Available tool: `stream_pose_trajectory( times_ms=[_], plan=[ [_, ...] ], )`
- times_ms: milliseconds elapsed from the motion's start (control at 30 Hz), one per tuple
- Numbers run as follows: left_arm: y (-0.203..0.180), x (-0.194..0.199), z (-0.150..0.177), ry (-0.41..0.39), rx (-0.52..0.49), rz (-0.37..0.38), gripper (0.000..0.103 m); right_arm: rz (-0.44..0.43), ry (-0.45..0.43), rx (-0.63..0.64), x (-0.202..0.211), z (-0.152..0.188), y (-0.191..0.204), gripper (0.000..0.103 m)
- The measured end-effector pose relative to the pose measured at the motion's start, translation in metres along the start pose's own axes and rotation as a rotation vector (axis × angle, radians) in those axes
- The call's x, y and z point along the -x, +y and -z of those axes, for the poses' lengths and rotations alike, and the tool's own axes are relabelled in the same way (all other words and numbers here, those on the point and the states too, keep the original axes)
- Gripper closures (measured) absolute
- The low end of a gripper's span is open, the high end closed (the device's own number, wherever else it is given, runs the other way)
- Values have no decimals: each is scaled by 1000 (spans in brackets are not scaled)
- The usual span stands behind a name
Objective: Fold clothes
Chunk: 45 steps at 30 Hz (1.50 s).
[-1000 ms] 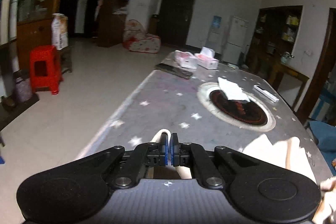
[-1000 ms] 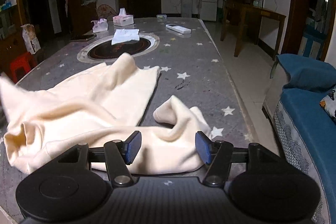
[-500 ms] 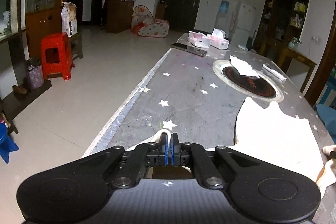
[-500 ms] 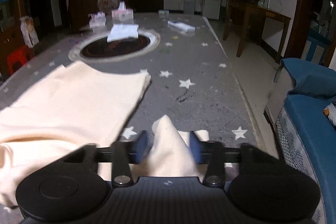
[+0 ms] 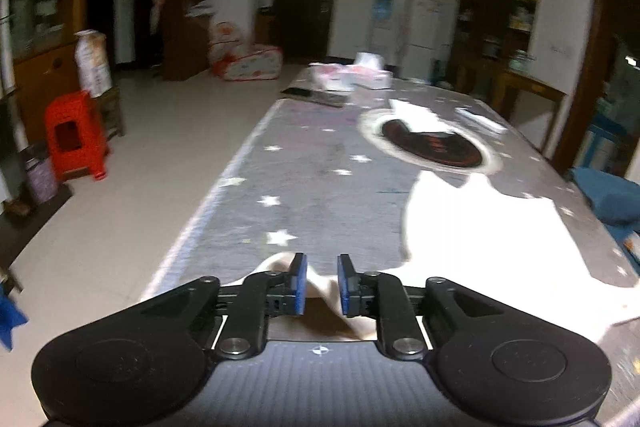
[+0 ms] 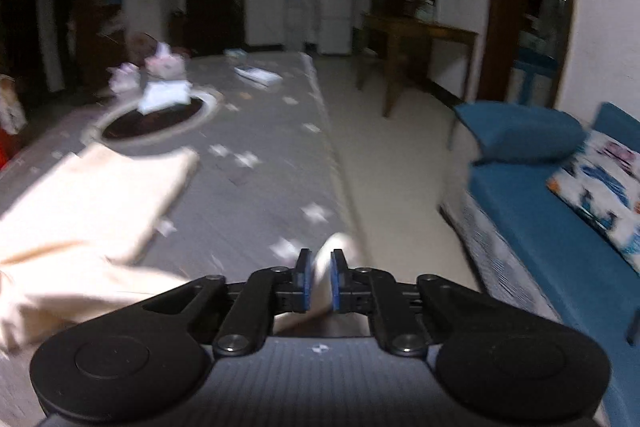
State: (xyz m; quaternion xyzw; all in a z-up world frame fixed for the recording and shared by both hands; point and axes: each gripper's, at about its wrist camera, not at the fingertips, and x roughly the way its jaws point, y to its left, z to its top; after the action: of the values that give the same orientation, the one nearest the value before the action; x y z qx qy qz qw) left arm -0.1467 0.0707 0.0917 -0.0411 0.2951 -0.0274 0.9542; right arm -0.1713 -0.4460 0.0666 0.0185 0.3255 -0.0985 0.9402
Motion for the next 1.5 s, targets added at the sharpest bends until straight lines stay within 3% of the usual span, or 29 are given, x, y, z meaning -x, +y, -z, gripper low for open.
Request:
stream_pose_trajectory(
  times_ms=[100, 167, 200, 267, 333, 400, 633, 800, 900, 933, 1033, 1067, 1100, 1133, 1200, 1367, 1500],
  plan=[
    [-20, 11, 1, -12, -65, 84, 70, 7, 15, 3, 7, 9, -6, 90],
    [-34, 17, 2, -20, -98, 147, 59, -43, 3, 26, 16, 9, -1, 82],
    [-43, 19, 3, -14, -121, 192, 59, -86, -9, 43, 22, 7, 6, 76],
    [-60, 17, 7, 4, -168, 257, 59, -187, -18, 91, 28, 2, 23, 74],
    [-77, 11, 13, 35, -209, 305, 59, -293, -20, 143, 31, -1, 42, 62],
    [-90, 5, 21, 63, -246, 345, 59, -393, -16, 205, 32, -3, 63, 59],
    [-109, -14, 37, 128, -324, 355, 60, -632, 2, 502, 38, 2, 141, 57],
    [-114, -20, 43, 151, -370, 374, 61, -712, 19, 723, 40, 12, 179, 52],
    [-117, -25, 46, 148, -398, 359, 72, -727, 38, 875, 36, 25, 201, 52],
    [-118, -25, 47, 148, -404, 364, 82, -723, 43, 909, 35, 29, 205, 52],
    [-120, -25, 49, 147, -411, 376, 94, -715, 41, 969, 31, 37, 217, 60],
    [-120, -23, 49, 138, -413, 382, 95, -717, 42, 970, 31, 38, 218, 64],
    [-118, -19, 48, 124, -411, 394, 95, -718, 44, 967, 31, 38, 218, 79],
    [-117, -15, 47, 110, -409, 406, 96, -719, 46, 965, 32, 39, 219, 87],
    [-113, -5, 46, 81, -417, 428, 96, -720, 31, 953, 37, 39, 214, 92],
    [-103, 17, 52, 58, -438, 494, 96, -733, 23, 903, 55, 34, 195, 93],
    [-101, 18, 64, 122, -463, 559, 96, -757, 53, 881, 59, 31, 186, 91]
  ],
)
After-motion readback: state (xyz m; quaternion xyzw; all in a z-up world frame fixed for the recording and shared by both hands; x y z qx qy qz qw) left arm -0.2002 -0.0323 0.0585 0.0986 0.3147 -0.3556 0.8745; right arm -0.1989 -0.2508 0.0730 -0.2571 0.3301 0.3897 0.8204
